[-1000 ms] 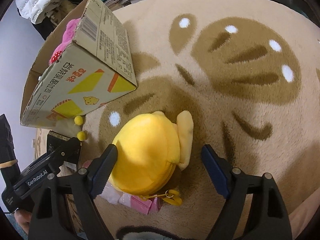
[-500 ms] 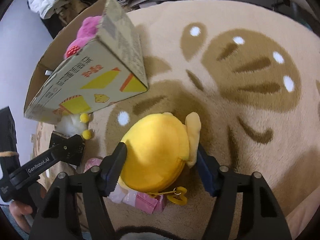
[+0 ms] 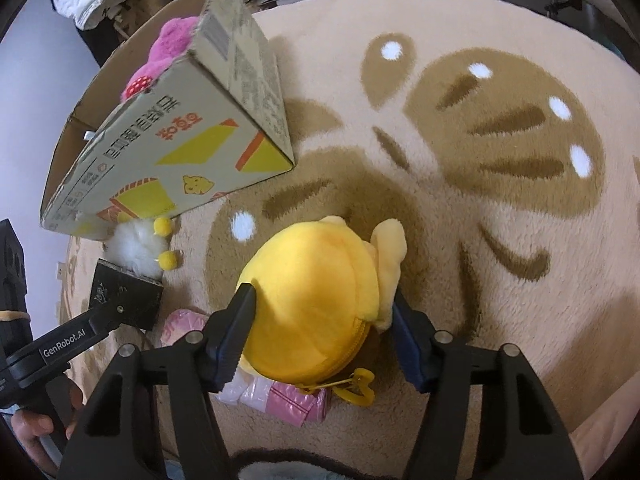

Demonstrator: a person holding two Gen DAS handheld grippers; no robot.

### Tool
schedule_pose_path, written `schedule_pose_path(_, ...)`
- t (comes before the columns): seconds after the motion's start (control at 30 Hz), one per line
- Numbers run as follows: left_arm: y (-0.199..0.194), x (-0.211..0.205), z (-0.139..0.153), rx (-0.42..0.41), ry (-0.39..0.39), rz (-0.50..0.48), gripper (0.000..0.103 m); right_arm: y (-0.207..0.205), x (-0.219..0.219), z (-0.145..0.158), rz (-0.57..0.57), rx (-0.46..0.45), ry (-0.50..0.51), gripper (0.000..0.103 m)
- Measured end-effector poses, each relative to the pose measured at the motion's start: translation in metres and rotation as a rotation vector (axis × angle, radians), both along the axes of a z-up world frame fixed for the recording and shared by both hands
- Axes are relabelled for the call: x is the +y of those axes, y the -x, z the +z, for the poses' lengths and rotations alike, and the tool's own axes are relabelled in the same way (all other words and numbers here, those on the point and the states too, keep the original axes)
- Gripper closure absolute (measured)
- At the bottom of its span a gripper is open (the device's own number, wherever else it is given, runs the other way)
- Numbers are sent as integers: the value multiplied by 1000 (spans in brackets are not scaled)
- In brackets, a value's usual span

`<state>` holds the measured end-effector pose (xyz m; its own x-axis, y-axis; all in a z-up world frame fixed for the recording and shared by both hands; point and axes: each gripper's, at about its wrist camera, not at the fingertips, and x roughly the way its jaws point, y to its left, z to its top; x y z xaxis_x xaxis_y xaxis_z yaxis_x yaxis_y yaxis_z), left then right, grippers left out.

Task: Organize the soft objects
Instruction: 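Lower the left tool onto the white tissue pack while the right tool lowers onto the yellow bear plush, then close the left tool on the white tissue pack while the right tool grips the yellow bear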

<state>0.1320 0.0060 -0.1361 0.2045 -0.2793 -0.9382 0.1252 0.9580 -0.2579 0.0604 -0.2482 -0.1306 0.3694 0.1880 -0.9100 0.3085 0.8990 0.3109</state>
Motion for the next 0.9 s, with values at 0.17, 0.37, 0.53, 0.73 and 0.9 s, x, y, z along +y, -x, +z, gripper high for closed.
schedule_pose_path(0.17, 10, 4, 13, -47, 4, -20, 81, -7, 9, 6, 18, -12, 33, 46)
schedule_pose_path(0.37, 19, 14, 31, -113, 6, -34, 84, -4, 19, 27, 31, -89, 36, 53)
schedule_pose_path(0.53, 23, 14, 41, -150, -14, -4, 84, -5, 18, 34, 14, -106, 29, 53)
schedule_pose_path(0.73, 34, 14, 57, -180, -14, -9, 84, 7, 8, 43, -3, -156, -9, 60)
schedule_pose_path(0.9, 44, 4, 71, -252, -64, -31, 84, 11, 10, 57, 35, -213, -7, 62)
